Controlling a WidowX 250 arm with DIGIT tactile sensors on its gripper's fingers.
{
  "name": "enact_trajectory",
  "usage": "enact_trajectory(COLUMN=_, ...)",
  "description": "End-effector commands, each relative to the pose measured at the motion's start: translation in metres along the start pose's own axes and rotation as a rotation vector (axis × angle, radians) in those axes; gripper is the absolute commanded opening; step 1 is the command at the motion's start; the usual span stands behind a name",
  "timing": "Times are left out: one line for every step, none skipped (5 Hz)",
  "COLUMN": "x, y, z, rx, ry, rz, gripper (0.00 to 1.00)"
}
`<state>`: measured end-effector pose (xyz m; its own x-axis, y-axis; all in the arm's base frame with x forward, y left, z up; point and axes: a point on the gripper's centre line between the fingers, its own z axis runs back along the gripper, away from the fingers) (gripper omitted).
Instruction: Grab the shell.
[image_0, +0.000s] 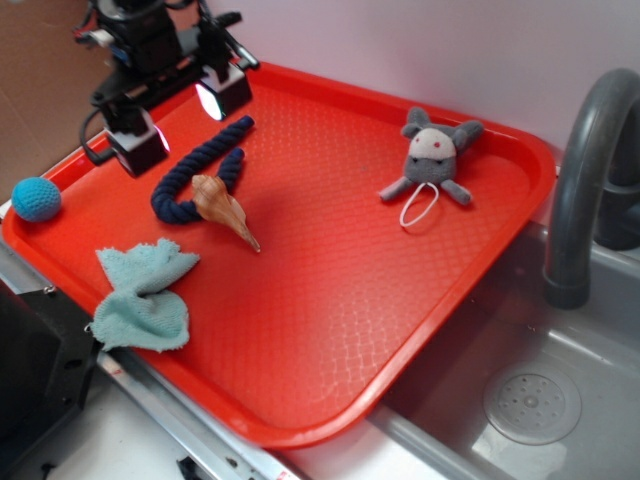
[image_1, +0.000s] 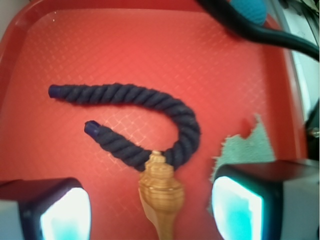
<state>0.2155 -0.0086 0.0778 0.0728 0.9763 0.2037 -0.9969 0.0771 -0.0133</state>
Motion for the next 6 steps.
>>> enact_trajectory(x=0.002, y=0.009, z=-0.032, rx=0.039, ry=-0.002, rz=-0.035, gripper=1.00)
enact_trajectory(x=-0.002, y=0.011, z=-0.046, rx=0.058, ry=-0.024, rz=-0.044, gripper=1.00)
enact_trajectory(x=-0.004, y=0.009, z=-0.056, rx=0.069, ry=-0.043, rz=-0.061, gripper=1.00)
enact_trajectory(x=-0.006, y=0.009, z=-0.055, rx=0.048, ry=-0.066, rz=-0.069, gripper=0.00)
enact_trajectory(x=-0.005, y=0.011, z=-0.051, rx=0.028, ry=-0.057, rz=-0.061, gripper=0.00)
enact_trajectory(x=0.008, y=0.010, z=-0.023, rx=-0.033, ry=0.078, rz=-0.124, gripper=0.00)
